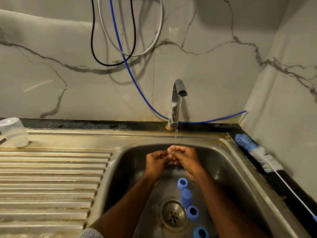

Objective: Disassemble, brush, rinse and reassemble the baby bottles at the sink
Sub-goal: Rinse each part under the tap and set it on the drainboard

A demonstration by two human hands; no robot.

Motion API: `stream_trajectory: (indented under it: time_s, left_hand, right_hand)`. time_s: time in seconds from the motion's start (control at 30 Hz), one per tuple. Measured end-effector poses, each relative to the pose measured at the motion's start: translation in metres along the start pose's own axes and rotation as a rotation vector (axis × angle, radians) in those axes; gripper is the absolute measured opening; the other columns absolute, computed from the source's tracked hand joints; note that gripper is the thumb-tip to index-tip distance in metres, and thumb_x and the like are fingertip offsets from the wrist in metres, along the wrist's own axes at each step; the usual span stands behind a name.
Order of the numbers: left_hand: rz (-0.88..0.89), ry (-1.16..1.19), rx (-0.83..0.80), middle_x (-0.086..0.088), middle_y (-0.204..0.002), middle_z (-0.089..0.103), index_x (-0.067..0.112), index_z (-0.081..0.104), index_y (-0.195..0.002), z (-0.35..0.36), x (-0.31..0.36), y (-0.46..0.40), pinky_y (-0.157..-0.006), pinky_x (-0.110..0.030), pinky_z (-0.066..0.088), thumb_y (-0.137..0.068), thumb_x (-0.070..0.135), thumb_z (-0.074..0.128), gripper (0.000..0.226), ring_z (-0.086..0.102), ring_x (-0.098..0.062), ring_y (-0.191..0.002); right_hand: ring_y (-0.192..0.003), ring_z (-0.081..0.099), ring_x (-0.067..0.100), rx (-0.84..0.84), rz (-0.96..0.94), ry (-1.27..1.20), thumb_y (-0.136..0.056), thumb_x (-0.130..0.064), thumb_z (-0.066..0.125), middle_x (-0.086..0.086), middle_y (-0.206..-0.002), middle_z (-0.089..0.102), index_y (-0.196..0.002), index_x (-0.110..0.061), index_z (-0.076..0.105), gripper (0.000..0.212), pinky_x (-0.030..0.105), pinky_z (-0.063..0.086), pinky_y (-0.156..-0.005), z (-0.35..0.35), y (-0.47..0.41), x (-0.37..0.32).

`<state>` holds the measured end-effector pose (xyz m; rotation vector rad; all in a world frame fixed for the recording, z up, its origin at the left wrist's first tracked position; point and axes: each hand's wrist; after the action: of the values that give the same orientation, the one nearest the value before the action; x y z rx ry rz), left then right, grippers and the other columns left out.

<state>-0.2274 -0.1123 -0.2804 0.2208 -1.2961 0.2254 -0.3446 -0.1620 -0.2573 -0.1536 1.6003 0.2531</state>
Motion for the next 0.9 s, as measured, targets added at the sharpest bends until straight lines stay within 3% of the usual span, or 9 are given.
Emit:
stream_trajectory:
  time_s: [0.2, 0.3, 0.47, 0.57, 0.67, 0.83, 0.9]
  left_hand:
    - [0.045, -0.086, 0.087, -0.013, -0.084, 0.076, 0.007, 0.073, -0.100, -0.001, -0.001, 0.001, -0.072, -0.030, 0.062, -0.091, 0.004, 0.070, 0.010, 0.073, -0.021, -0.076]
    - [0.081, -0.171, 0.116, -0.008, -0.086, 0.077, 0.010, 0.073, -0.100, -0.001, 0.001, 0.000, -0.073, -0.033, 0.063, -0.088, 0.002, 0.073, 0.014, 0.076, -0.020, -0.080]
    - [0.186, -0.431, 0.106, 0.000, -0.084, 0.075, 0.015, 0.075, -0.094, -0.002, 0.000, -0.001, -0.069, -0.023, 0.061, -0.089, -0.002, 0.069, 0.018, 0.074, -0.009, -0.078]
    - [0.187, -0.496, 0.130, 0.003, -0.085, 0.075, 0.015, 0.076, -0.094, -0.007, 0.000, -0.003, -0.073, -0.021, 0.060, -0.089, -0.004, 0.067, 0.022, 0.073, -0.007, -0.079]
    - [0.204, -0.573, 0.075, 0.004, -0.091, 0.074, 0.012, 0.077, -0.101, -0.011, 0.004, -0.002, -0.077, -0.022, 0.060, -0.090, -0.002, 0.068, 0.020, 0.072, -0.007, -0.084]
    - [0.215, -0.580, 0.067, 0.005, -0.096, 0.073, 0.016, 0.073, -0.105, -0.033, 0.036, 0.012, -0.079, -0.022, 0.060, -0.093, 0.006, 0.066, 0.016, 0.071, -0.006, -0.087]
    - [0.265, -0.605, 0.028, 0.003, -0.091, 0.074, 0.017, 0.073, -0.102, -0.053, 0.058, 0.024, -0.074, -0.023, 0.060, -0.095, 0.013, 0.067, 0.010, 0.071, -0.008, -0.083]
  right_hand:
    - [-0.071, 0.069, 0.019, -0.061, 0.021, 0.246, -0.100, -0.020, 0.058, 0.007, -0.089, 0.074, -0.118, -0.023, 0.065, 0.019, 0.023, 0.051, -0.057, -0.004, 0.000, 0.002]
    - [-0.077, 0.070, 0.022, -0.079, 0.110, 0.191, -0.103, -0.019, 0.051, 0.006, -0.097, 0.073, -0.118, -0.024, 0.063, 0.020, 0.033, 0.056, -0.067, 0.001, 0.002, 0.005]
    - [-0.083, 0.071, 0.030, -0.036, 0.167, 0.155, -0.105, -0.019, 0.043, 0.017, -0.097, 0.072, -0.109, -0.018, 0.065, 0.023, 0.039, 0.060, -0.077, 0.009, 0.007, 0.005]
    - [-0.077, 0.070, 0.027, -0.093, 0.149, 0.254, -0.104, -0.023, 0.050, 0.017, -0.095, 0.073, -0.107, -0.018, 0.066, 0.017, 0.037, 0.059, -0.073, 0.007, 0.005, 0.010]
    - [-0.081, 0.072, 0.023, -0.083, 0.085, 0.349, -0.096, -0.031, 0.065, 0.007, -0.093, 0.075, -0.103, -0.022, 0.071, 0.012, 0.035, 0.059, -0.069, 0.002, 0.004, 0.018]
    - [-0.084, 0.071, 0.018, -0.023, -0.049, 0.487, -0.088, -0.023, 0.075, -0.001, -0.083, 0.075, -0.088, -0.023, 0.076, 0.001, 0.038, 0.059, -0.084, 0.001, 0.012, 0.022]
    - [-0.087, 0.070, 0.013, -0.005, -0.116, 0.541, -0.084, -0.020, 0.079, -0.007, -0.087, 0.074, -0.090, -0.028, 0.074, 0.011, 0.033, 0.057, -0.084, 0.010, 0.016, 0.018]
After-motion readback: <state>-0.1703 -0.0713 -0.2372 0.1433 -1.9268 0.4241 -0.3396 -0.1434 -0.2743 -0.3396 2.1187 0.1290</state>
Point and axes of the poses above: each hand's wrist, its own y-axis away from the middle knuckle, its own z-axis out of the palm, x = y × z
